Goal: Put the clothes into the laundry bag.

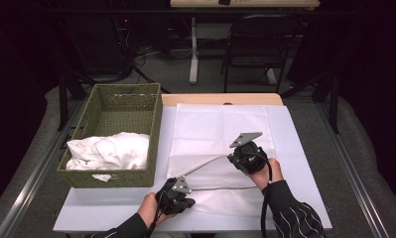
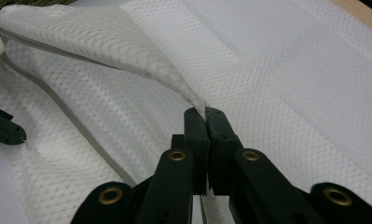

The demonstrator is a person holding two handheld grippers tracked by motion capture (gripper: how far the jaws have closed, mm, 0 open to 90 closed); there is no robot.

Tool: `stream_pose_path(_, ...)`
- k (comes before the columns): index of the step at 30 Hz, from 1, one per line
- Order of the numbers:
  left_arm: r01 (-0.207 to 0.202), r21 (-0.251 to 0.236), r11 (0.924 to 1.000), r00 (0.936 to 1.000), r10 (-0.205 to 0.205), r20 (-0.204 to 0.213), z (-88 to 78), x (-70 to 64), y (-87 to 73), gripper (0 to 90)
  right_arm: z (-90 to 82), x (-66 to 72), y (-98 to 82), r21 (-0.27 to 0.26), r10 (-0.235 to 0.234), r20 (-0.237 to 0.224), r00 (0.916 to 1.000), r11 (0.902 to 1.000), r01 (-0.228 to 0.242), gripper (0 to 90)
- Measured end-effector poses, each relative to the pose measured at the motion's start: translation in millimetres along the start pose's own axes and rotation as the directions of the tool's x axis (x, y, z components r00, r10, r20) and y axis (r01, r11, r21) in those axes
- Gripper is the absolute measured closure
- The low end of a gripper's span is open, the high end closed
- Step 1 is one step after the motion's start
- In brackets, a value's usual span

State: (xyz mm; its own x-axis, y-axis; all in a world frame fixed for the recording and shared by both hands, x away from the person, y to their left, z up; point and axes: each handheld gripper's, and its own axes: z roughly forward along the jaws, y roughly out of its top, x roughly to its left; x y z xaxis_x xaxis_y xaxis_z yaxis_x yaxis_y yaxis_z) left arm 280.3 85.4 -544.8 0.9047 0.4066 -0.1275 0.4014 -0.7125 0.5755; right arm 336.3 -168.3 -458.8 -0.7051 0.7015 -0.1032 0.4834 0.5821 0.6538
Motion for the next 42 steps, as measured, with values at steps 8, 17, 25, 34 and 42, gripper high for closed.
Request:
stream_pose_path(8,0.01,-0.017,0.9998,0.9998,-0.01,-0.016,8.6,-3.4,17.2,44.4,6.6,-0.4,-3.6,0.032,0.007,-0.002,1.0,0.9995,-0.007,88.6)
stream_pose_path(17,-0.015,-0.033,0.9993,0.9975,0.012,-0.07,15.5,-6.9,14.3,70.8,5.1,-2.9,-5.9,0.034,0.019,-0.003,0.9998,0.9992,-0.019,88.7)
stream_pose_path(25,-0.011,-0.028,0.9995,0.9991,0.01,-0.041,14.5,-7.3,14.1,89.4,2.8,-3.1,-4.9,0.025,0.017,0.005,0.9998,0.9996,-0.017,88.7)
stream_pose_path(34,-0.003,-0.006,1.0,0.9999,0.003,0.016,12.3,-6.5,13.0,89.3,-3.7,-4.5,-3.1,0.001,0.021,0.008,0.9998,0.9998,-0.021,88.7)
stream_pose_path(42,-0.015,0.009,0.9998,0.9989,0.015,0.045,10.3,-5.3,14.4,77.5,0.3,-3.2,-5.1,0.015,0.015,0.01,0.9998,0.9998,-0.015,88.8)
